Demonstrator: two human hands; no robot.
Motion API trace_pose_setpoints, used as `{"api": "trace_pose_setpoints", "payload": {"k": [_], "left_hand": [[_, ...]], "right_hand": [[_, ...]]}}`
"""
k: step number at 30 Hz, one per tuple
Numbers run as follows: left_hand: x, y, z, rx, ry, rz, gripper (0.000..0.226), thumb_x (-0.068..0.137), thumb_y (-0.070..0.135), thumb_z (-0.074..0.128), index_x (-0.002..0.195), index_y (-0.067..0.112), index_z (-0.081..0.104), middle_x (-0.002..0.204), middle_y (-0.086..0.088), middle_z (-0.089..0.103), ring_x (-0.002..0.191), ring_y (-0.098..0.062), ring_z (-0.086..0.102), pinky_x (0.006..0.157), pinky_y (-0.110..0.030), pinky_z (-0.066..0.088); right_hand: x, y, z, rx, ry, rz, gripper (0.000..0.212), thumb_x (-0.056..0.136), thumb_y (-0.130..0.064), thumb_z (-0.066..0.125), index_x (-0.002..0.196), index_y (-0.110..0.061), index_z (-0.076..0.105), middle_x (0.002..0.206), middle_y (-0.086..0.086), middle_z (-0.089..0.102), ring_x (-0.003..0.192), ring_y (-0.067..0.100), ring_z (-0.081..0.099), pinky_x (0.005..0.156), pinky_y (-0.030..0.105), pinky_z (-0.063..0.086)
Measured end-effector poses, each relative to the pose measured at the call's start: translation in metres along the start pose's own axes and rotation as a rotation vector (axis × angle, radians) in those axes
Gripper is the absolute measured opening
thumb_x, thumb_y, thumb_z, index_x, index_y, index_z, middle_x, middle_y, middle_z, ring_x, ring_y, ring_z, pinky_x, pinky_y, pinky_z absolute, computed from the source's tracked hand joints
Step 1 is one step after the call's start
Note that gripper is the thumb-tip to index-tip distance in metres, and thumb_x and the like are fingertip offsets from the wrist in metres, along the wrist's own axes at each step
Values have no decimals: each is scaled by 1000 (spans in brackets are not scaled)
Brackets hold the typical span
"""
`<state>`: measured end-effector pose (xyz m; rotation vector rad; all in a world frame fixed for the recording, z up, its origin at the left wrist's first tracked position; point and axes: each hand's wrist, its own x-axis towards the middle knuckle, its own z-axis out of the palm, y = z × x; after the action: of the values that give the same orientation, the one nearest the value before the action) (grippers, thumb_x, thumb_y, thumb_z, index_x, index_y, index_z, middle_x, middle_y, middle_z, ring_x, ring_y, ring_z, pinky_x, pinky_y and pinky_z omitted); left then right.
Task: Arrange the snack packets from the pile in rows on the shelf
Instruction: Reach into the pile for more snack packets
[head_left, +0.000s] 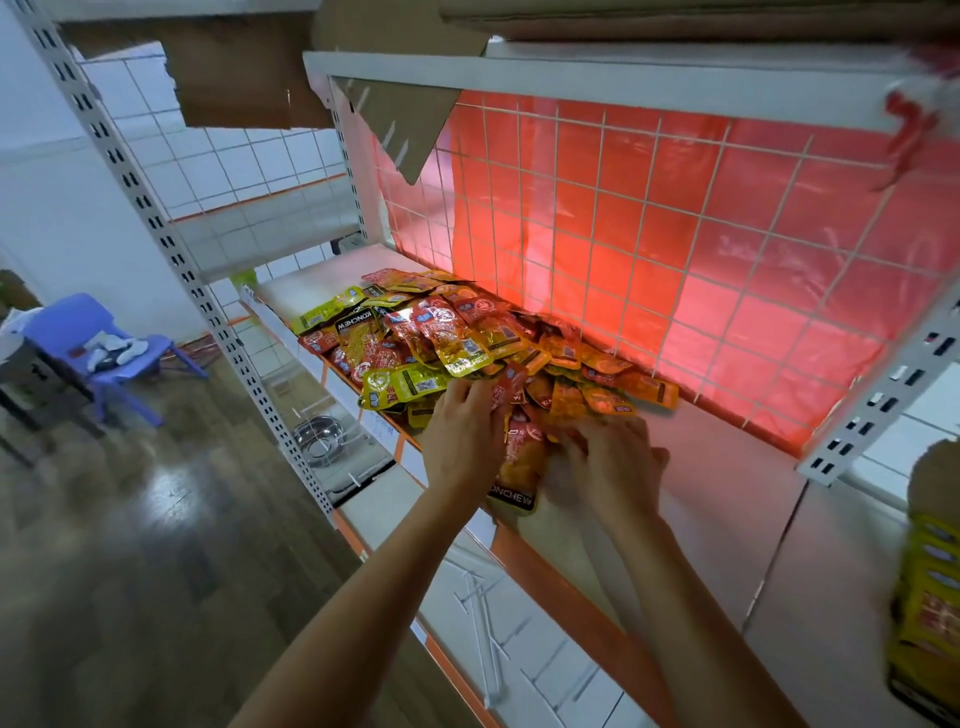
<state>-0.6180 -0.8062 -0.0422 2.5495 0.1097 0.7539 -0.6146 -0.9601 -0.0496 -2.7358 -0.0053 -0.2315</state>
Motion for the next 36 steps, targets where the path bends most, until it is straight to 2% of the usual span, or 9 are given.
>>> {"api": "trace_pose_setpoints", "payload": {"k": [5,10,14,18,20,23,28,33,36], "left_hand": [[-20,30,-18,-131,-104,-75,35,92,47,56,100,13,60,82,0,64,70,-22,56,56,-31,37],[-61,61,-23,-345,-297,-178,35,87,50,61,107,21,64,92,4,70,79,-16,66,66,-30,54],[-103,87,-33,-535,-406,-189,27,92,38,59,114,22,61,98,6,69,84,-12,65,69,-25,54],[-149,111,-41,-660,-480,-269,42,79,48,49,110,21,61,99,-1,70,90,-21,66,84,-42,56],[-171,124,-49,-756,-515,-296,19,85,31,50,99,24,62,92,1,69,85,-18,65,85,-41,55],[-202,147,-60,-837,-576,-305,25,90,4,46,96,21,63,89,-2,69,84,-19,66,85,-43,56],[-239,189,-70,-987,-669,-328,26,80,8,54,100,18,68,95,-8,72,92,-29,67,88,-48,55],[-267,237,-73,-1168,-837,-413,23,79,-4,59,88,14,69,84,-11,69,79,-27,63,75,-36,51],[-284,265,-69,-1257,-914,-400,30,67,-2,65,95,7,70,93,-17,70,84,-29,65,82,-39,52]], "right_hand": [[-26,17,-18,8,253,111,39,94,-53,44,88,-21,66,85,3,67,90,29,59,74,36,27],[-74,25,-38,352,336,94,34,92,-44,55,80,-12,59,75,4,64,66,23,56,57,30,33],[-122,31,-57,479,350,95,23,91,-34,60,95,-12,62,88,3,68,76,18,60,66,24,37],[-172,47,-73,523,313,40,25,91,-33,60,105,-14,68,96,0,68,79,8,56,64,4,33],[-198,59,-78,516,304,14,22,93,-26,58,107,-13,69,97,4,67,80,9,56,69,1,34],[-232,80,-85,468,309,37,24,91,-11,54,110,-13,69,99,9,64,92,23,59,79,15,36],[-277,113,-110,492,399,128,37,86,-22,49,120,-10,60,114,9,61,109,25,54,92,31,42],[-318,148,-148,663,458,298,42,89,-9,61,128,-11,46,94,-5,60,85,14,58,69,14,35],[-340,180,-170,674,524,402,45,86,-7,64,128,-12,48,84,-11,57,79,11,55,63,11,32]]}}
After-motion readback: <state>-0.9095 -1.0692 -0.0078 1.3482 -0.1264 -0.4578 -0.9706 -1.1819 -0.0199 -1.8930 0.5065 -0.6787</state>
